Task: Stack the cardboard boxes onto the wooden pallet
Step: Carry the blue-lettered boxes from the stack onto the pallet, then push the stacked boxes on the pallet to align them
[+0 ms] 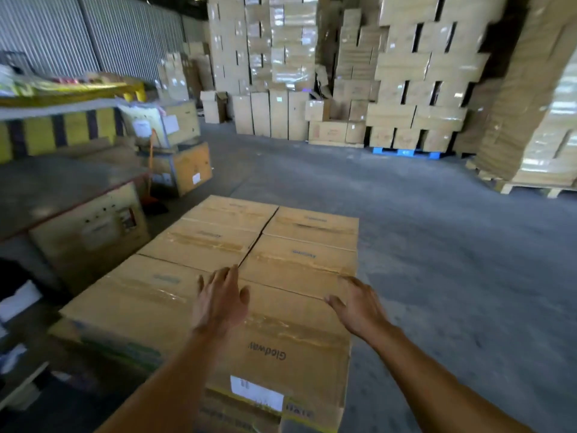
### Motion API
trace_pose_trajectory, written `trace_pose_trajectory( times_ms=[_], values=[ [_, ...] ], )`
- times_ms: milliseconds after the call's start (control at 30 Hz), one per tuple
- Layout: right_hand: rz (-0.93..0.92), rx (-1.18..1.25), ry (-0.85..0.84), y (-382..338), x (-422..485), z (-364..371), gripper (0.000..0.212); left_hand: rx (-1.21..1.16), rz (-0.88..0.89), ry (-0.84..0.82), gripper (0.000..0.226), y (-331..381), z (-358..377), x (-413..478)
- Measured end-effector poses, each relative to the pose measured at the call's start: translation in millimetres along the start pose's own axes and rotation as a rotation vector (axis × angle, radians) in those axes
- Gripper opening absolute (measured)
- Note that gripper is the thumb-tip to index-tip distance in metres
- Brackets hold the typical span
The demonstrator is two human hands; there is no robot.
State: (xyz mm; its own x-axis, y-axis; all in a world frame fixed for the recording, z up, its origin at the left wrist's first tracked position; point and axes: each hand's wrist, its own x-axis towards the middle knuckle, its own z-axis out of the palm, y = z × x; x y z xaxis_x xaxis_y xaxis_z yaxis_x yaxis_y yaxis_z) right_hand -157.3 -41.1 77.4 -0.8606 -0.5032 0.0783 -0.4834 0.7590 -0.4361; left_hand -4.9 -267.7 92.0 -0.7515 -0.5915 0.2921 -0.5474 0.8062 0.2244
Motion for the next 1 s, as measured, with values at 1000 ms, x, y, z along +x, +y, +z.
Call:
trace_pose_trajectory(
  times_ms=[1000],
  values=[
    [-0.959,-0.089,-0.488,8.5,204.5,5.8,0.066,0.147,-0.908,0.046,0.048,199.9,43.4,-29.8]
  ],
)
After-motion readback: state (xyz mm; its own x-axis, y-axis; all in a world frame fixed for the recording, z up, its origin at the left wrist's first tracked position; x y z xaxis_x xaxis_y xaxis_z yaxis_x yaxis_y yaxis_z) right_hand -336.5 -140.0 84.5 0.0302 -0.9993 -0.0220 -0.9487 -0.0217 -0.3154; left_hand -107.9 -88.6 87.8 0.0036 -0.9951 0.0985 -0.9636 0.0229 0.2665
